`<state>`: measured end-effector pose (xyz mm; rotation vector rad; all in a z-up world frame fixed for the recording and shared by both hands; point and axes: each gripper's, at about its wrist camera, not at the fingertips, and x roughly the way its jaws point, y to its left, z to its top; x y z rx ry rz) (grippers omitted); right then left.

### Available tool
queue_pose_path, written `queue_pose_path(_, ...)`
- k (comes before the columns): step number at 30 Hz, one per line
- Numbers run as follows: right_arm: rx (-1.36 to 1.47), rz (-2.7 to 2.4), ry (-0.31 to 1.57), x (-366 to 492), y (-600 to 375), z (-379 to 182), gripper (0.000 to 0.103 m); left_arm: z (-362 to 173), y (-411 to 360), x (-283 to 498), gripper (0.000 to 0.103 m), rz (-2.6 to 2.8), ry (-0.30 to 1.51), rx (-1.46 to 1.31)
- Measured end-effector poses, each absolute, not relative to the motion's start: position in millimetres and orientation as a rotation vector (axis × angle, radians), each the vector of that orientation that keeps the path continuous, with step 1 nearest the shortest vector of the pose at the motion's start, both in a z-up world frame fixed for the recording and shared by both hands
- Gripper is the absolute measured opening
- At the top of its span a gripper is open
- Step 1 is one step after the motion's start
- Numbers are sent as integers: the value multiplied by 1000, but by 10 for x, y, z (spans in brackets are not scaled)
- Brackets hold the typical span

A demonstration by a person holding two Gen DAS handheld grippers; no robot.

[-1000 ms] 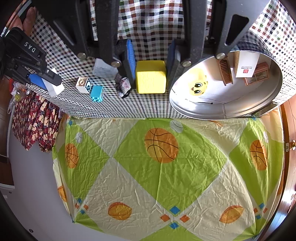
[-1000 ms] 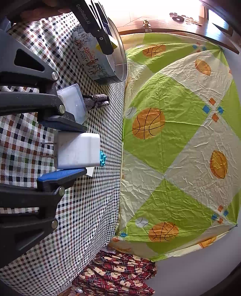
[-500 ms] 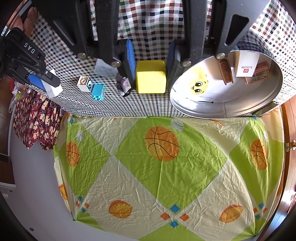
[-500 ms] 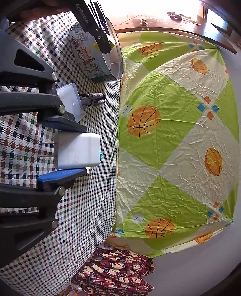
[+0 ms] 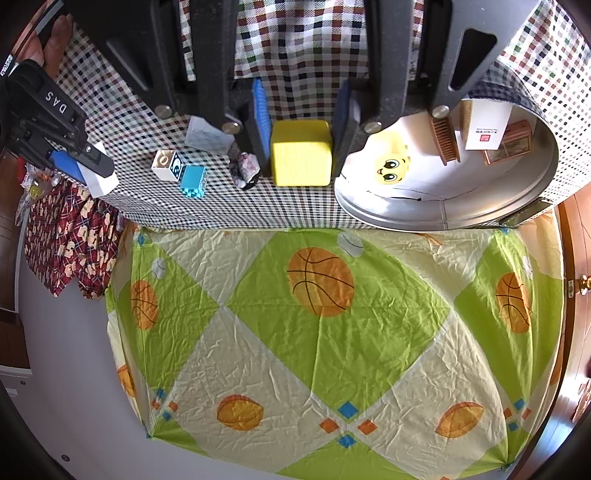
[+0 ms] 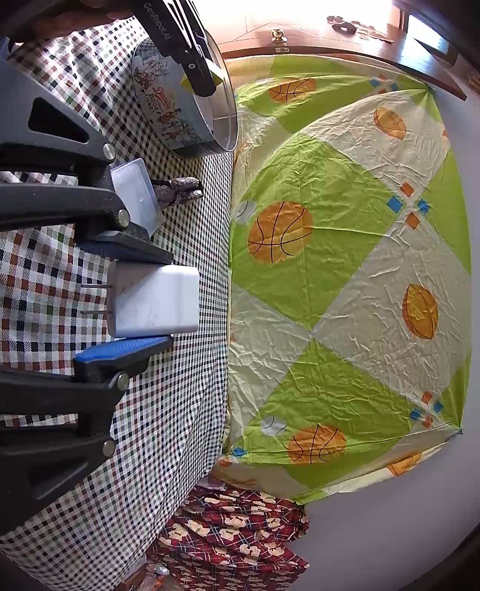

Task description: Organize rigid objects

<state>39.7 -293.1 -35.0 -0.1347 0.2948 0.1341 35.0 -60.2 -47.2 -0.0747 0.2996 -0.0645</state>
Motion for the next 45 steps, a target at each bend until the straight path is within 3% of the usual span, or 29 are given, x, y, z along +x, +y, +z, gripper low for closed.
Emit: queue_pose_path(45,-217,278,290,262,-1972,-467,40,-519,-24,208,27,28,273,-127)
